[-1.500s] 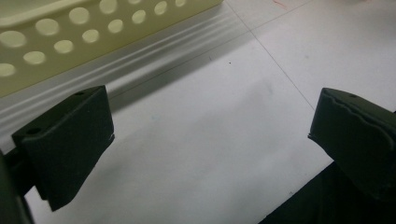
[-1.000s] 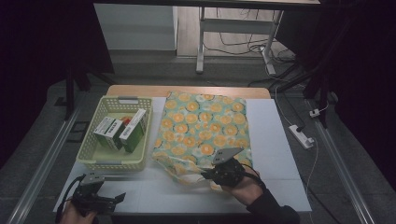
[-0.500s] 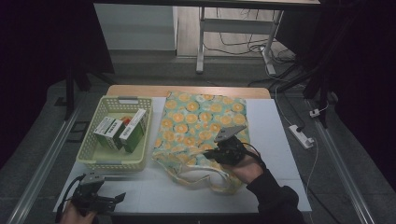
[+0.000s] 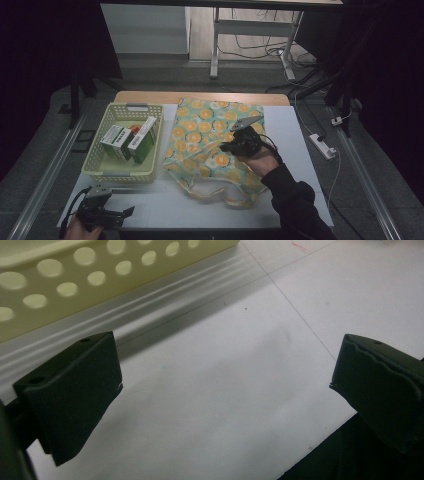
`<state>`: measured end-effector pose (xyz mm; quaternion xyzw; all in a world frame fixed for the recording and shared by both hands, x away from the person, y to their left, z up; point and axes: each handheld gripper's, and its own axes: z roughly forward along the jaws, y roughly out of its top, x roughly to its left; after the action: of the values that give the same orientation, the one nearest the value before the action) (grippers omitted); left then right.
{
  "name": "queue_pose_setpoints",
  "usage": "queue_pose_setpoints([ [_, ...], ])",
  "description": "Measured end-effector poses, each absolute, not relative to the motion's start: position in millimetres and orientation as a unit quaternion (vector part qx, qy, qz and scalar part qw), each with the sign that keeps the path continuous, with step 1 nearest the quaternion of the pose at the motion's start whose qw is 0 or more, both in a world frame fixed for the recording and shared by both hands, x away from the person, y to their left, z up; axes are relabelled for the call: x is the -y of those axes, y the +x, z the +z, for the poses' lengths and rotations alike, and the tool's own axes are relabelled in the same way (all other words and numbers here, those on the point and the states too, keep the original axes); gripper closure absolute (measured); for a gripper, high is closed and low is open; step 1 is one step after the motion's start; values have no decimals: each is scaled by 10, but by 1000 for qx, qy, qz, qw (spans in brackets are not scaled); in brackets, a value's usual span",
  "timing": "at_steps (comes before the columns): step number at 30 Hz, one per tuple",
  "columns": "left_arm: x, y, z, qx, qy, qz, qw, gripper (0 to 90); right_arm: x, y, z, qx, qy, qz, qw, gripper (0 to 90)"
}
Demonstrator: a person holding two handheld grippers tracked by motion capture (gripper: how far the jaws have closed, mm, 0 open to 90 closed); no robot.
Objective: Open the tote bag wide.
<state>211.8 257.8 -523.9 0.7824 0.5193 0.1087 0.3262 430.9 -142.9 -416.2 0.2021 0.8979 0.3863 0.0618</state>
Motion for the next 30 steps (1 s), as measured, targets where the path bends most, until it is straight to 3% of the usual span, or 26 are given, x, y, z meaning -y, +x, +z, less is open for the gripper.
queue_pose_setpoints([
  [16,-2583,2122,-5240,-520,782,106,328,0,1393,4823,-4049,-885,225,399,86,891],
  [30,-2585,2123,-5242,-520,782,106,328,0,1253,5189,-4387,-888,239,383,89,890],
])
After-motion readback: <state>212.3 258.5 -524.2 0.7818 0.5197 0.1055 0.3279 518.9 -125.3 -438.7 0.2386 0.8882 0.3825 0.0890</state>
